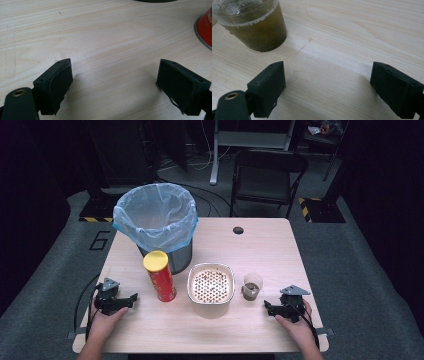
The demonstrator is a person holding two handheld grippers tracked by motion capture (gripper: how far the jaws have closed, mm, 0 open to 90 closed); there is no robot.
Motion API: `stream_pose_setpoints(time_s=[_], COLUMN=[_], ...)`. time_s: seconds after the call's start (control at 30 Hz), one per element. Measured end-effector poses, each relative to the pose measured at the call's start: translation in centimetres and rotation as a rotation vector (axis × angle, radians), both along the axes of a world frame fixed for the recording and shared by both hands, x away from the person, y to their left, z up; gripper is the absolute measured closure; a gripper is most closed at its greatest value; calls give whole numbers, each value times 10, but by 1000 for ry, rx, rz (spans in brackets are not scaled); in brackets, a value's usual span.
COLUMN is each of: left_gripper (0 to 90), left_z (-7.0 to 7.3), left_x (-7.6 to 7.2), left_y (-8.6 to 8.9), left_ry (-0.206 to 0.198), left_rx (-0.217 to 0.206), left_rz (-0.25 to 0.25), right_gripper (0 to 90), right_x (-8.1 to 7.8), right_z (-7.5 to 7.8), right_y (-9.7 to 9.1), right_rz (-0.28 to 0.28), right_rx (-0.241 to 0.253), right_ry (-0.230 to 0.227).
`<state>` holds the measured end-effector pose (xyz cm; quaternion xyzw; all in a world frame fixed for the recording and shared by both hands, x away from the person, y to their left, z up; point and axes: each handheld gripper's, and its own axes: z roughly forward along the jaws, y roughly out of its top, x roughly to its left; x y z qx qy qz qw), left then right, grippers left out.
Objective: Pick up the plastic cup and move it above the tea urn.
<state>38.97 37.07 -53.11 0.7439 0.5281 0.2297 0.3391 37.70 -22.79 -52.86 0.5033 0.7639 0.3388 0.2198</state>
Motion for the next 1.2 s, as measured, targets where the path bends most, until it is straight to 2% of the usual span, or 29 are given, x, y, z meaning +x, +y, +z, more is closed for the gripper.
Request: stream_pose_setpoints(time_s=[0.2, 0.37, 0.53, 0.63, 0.73, 0.77, 0.87, 1.03, 1.13, 1.2], left_gripper=[134, 136, 137, 137, 137, 137, 137, 137, 136, 136], left_z=[0, 1, 0, 0, 0, 0, 0, 0, 0, 0], left_x=[1, 0, -1, 0, 0, 0, -1, -2, -1, -1], left_y=[-1, -1, -1, -1, -1, -1, -1, -1, -1, -1], left_ry=[-1, 4, -4, -4, -4, -4, 1, 4, 4, 4], left_rx=[-2, 8, -3, -1, -2, -3, -2, 1, 2, 2], left_rz=[16, 18, 22, 22, 22, 21, 19, 14, 14, 15], right_gripper=[150, 195, 207, 244, 322, 324, 299, 214, 177, 158], right_x=[2, -2, -2, -3, -4, -5, -6, -13, -10, -7], right_z=[0, 1, 1, 1, 4, 5, 9, 23, 30, 34], right_y=[-2, -1, -1, 0, 2, 3, 8, 21, 30, 35], right_rz=[39, 36, 37, 47, 55, 57, 97, 136, 176, 180], right_rx=[-3, -1, 2, 10, 3, 2, 3, 49, 52, 51], right_ry=[-8, -16, -20, -17, 2, 8, 19, -42, -42, -39])
